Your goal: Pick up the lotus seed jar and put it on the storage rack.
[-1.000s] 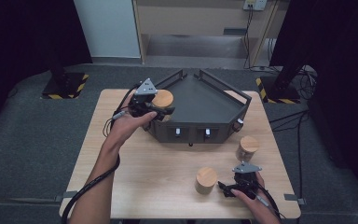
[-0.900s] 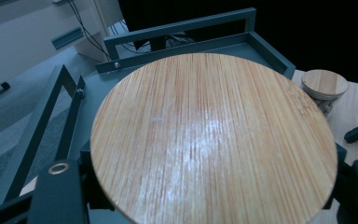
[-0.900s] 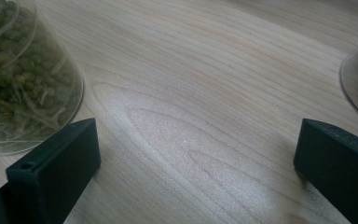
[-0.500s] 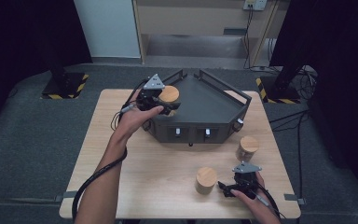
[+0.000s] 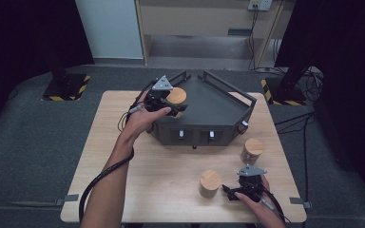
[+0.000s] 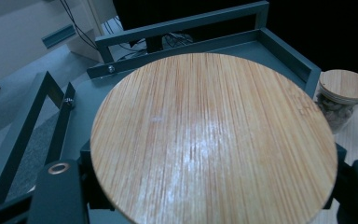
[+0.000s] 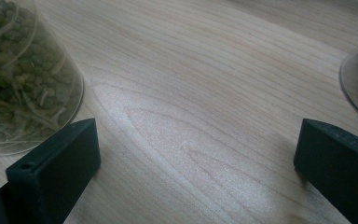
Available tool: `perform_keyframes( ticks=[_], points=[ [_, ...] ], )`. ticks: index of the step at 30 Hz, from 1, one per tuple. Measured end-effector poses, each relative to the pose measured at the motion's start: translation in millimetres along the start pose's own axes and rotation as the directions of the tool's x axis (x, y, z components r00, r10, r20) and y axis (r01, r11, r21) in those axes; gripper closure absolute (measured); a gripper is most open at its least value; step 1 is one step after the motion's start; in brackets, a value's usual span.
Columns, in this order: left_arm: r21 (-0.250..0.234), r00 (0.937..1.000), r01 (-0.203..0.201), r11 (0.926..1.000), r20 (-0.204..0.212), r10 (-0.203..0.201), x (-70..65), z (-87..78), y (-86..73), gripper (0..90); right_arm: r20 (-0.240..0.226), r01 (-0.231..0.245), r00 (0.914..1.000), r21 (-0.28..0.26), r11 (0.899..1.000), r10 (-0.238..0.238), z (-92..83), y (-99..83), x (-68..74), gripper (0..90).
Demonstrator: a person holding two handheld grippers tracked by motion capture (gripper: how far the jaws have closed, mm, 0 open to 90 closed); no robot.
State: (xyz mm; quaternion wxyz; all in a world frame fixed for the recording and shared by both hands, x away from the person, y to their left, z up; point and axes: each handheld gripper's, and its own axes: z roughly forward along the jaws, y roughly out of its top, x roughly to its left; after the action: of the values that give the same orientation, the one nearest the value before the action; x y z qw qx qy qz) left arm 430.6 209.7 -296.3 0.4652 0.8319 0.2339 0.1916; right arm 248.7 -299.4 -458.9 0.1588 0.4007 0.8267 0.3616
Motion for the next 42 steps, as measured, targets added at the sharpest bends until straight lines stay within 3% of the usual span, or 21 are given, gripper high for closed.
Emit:
perform_keyframes(
  ticks=[8, 24, 42],
  points=[
    [0.017, 1.0000, -0.006, 0.9998, -0.003, 0.006, 0.8, 5.0, 1.8, 24.5, 0.000, 0.000, 1.0000, 0.000, 1.000, 0.000, 0.0, 0.0, 0.0, 0.3],
    [0.041, 0.9994, 0.033, 0.9986, -0.007, -0.033, 5.5, 13.5, -14.1, 24.5, -0.001, -0.001, 1.0000, 0.000, 1.000, 0.001, 0.0, 0.0, 0.0, 0.3],
    [0.062, 0.9977, 0.067, 0.9958, -0.011, -0.067, 7.4, 19.1, -19.8, 24.5, -0.001, -0.002, 1.0000, 0.000, 1.000, 0.002, 0.0, 0.0, 0.0, 0.3]
  ],
)
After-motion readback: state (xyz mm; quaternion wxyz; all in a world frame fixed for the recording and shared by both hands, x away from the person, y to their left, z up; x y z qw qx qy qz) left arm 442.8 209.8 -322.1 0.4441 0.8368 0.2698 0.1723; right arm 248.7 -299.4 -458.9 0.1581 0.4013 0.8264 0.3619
